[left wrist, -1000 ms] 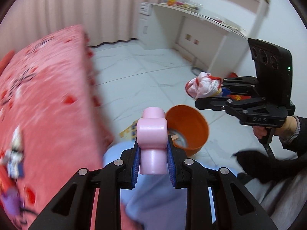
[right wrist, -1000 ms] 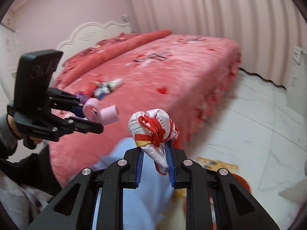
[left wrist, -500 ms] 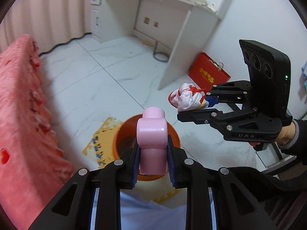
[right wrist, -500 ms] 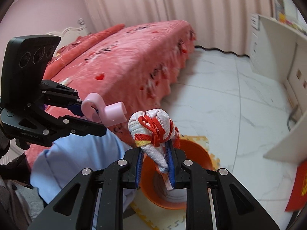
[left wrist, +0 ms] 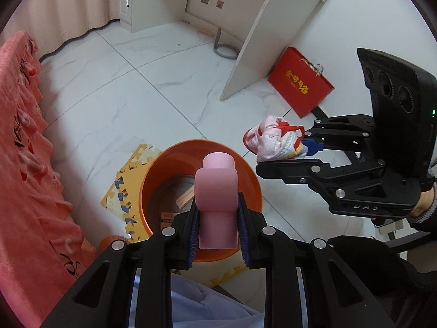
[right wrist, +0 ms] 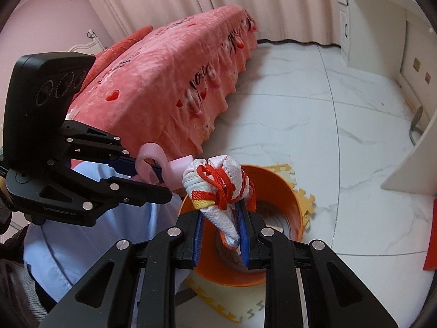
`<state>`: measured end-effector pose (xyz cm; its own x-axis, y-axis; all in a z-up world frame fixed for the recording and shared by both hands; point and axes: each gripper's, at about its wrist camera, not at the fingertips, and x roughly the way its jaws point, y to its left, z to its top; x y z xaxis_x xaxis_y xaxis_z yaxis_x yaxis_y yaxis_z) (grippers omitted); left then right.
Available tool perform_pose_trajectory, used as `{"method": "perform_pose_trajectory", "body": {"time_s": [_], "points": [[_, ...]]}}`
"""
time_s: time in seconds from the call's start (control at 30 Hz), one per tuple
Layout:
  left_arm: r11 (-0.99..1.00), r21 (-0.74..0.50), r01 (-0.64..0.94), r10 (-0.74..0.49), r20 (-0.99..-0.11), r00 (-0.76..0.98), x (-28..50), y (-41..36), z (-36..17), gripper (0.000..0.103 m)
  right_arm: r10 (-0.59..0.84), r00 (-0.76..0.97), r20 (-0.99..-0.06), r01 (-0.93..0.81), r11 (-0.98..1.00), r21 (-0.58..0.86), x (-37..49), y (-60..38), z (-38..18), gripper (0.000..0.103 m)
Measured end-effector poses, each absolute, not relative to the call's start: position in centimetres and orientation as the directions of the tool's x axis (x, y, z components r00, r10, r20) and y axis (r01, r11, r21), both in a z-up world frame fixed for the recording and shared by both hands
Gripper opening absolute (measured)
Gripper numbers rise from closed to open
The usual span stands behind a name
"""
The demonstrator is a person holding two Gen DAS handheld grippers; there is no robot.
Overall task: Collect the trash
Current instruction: 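Open both grippers to drop the items into the orange bucket, then move both tools back over the bed toward the red cup and tissues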
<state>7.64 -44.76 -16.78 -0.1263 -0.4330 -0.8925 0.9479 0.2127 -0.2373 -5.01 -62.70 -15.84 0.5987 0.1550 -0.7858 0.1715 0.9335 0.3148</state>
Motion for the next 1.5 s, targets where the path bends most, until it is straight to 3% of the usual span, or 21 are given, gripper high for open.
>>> {"method": "perform_pose_trajectory", "body": {"time_s": [0.07,0.13,0.33,0.4,0.47,0.93,1.03,1.17,1.3,1.5], "points": [[0.214,-0.226,0.950,-0.421,-0.899,-0.119,7.6,-45.0,-17.1,0.034,0.151,0.600,-0.786,0.187,0.928,0.321,-5.0,-62.8,-16.1,0.036],[0.218,-0.210,0.953,-0.417,-0.903,-0.103,7.2,-45.2,-17.0,0.051,0.147,0.594,-0.791,0.200,0.925,0.322,-4.9,-63.0,-16.5,0.045],[0.232,-0.209,0.950,-0.414,-0.905,-0.098,7.1,-45.2,-17.0,0.055,0.133,0.576,-0.807,0.212,0.929,0.305,-4.8,-62.9,-17.0,0.051],[0.238,-0.209,0.949,-0.415,-0.905,-0.095,7.0,-45.0,-16.8,0.055,0.125,0.576,-0.808,0.218,0.929,0.299,-4.9,-63.0,-17.1,0.066],[0.241,-0.206,0.949,-0.416,-0.905,-0.091,7.0,-44.8,-16.7,0.059,0.098,0.572,-0.815,0.232,0.933,0.275,-4.9,-62.9,-17.1,0.074],[0.307,-0.176,0.935,-0.476,-0.879,-0.009,7.6,-41.1,-13.4,0.061,0.123,0.610,-0.782,0.177,0.942,0.286,-4.7,-60.8,-13.5,0.074],[0.341,-0.150,0.928,-0.490,-0.871,0.039,7.7,-39.3,-12.1,0.076,0.148,0.628,-0.764,0.140,0.944,0.298,-4.3,-59.6,-12.0,0.075],[0.395,-0.149,0.906,-0.515,-0.853,0.084,8.0,-36.2,-10.2,0.076,0.195,0.648,-0.736,0.080,0.944,0.321,-3.2,-57.5,-9.9,0.079],[0.496,-0.112,0.861,-0.525,-0.829,0.195,8.1,-31.4,-7.8,0.084,0.248,0.660,-0.709,-0.009,0.946,0.323,-1.6,-54.3,-7.9,0.083],[0.654,-0.076,0.753,-0.486,-0.805,0.340,8.2,-24.2,-5.7,0.089,0.346,0.647,-0.680,-0.157,0.933,0.325,1.7,-48.2,-5.6,0.083]]}}
